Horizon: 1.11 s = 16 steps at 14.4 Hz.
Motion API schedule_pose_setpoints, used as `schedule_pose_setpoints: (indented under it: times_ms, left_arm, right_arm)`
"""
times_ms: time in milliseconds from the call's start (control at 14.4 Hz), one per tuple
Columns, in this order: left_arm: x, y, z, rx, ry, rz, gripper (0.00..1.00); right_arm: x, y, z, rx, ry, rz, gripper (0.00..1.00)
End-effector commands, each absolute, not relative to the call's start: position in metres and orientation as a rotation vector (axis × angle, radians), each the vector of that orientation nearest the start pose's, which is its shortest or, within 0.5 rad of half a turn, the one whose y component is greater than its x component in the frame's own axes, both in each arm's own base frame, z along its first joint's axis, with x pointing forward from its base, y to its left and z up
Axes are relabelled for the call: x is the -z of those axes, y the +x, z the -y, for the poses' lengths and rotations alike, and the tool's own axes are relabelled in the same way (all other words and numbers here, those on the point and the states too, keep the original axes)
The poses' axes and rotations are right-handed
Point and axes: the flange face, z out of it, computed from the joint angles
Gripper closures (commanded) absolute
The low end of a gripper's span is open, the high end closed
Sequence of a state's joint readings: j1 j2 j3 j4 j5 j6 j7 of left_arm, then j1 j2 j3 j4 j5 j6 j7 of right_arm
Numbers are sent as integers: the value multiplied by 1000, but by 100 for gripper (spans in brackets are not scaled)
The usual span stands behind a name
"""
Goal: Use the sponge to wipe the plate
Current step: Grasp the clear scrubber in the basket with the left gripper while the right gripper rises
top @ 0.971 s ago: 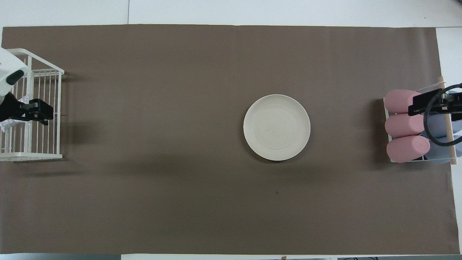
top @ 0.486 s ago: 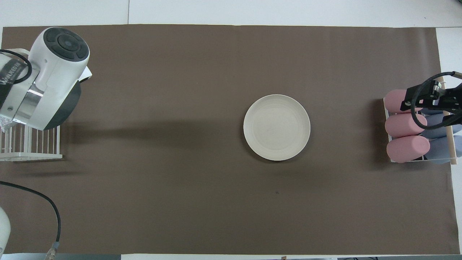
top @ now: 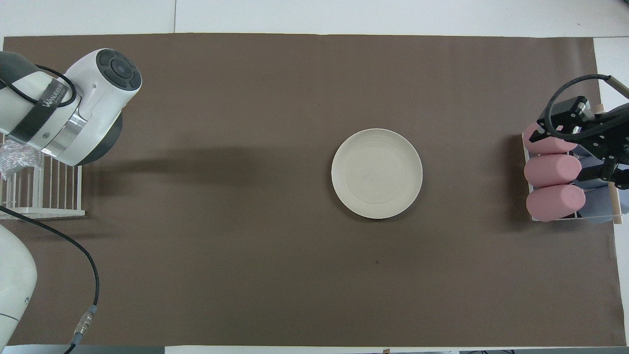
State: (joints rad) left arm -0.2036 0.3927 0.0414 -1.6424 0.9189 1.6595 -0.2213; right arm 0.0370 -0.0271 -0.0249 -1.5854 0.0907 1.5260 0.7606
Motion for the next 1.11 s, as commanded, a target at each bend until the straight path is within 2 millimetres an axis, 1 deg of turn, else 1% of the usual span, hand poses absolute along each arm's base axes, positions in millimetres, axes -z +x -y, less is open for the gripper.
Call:
schedule_pose_setpoints:
  times_ms: [0, 69, 139, 208, 347, 416, 486, 555, 624, 694, 763, 902, 1040]
  left_arm:
    - [-403, 647, 22, -177, -2165, -252, 3]
    - [-403, 647, 22, -180, -2164, -251, 5]
    - [-403, 646, 22, -184, -2164, -248, 5]
    - [-403, 646, 22, -184, -2164, -248, 9]
    - [-403, 646, 22, -185, -2163, -247, 26]
    - [-403, 645, 22, -188, -2162, -245, 53]
    - [-398, 642, 19, -201, -2160, -243, 64]
    - [-395, 640, 19, -211, -2157, -244, 71]
    - [-396, 638, 19, -223, -2151, -234, 87]
    - [-397, 636, 18, -234, -2145, -219, 100]
    - [-399, 636, 19, -224, -2147, -199, 100]
    - [-397, 636, 19, -199, -2150, -154, 100]
    - [-399, 637, 19, -189, -2154, -151, 100]
  right_arm:
    - [-633, 538, -32, -129, -2759, -1348, 0]
    - [-638, 533, -38, -135, -2723, -1429, 0]
    - [-638, 529, -47, -154, -2692, -1507, 0]
    - [-638, 527, -56, -165, -2666, -1568, 0]
    - [-639, 528, -60, -159, -2584, -1705, 0]
    - [-639, 527, -66, -157, -2545, -1765, 0]
    - [-640, 527, -70, -154, -2505, -1822, 0]
    - [-640, 527, -70, -153, -2477, -1861, 0]
    - [-640, 527, -71, -150, -2472, -1872, 0]
    - [-640, 527, -71, -150, -2472, -1873, 0]
    - [-640, 526, -74, -151, -2488, -1858, 0]
    - [-640, 525, -74, -149, -2489, -1855, 0]
    - [-639, 524, -76, -147, -2486, -1869, 0]
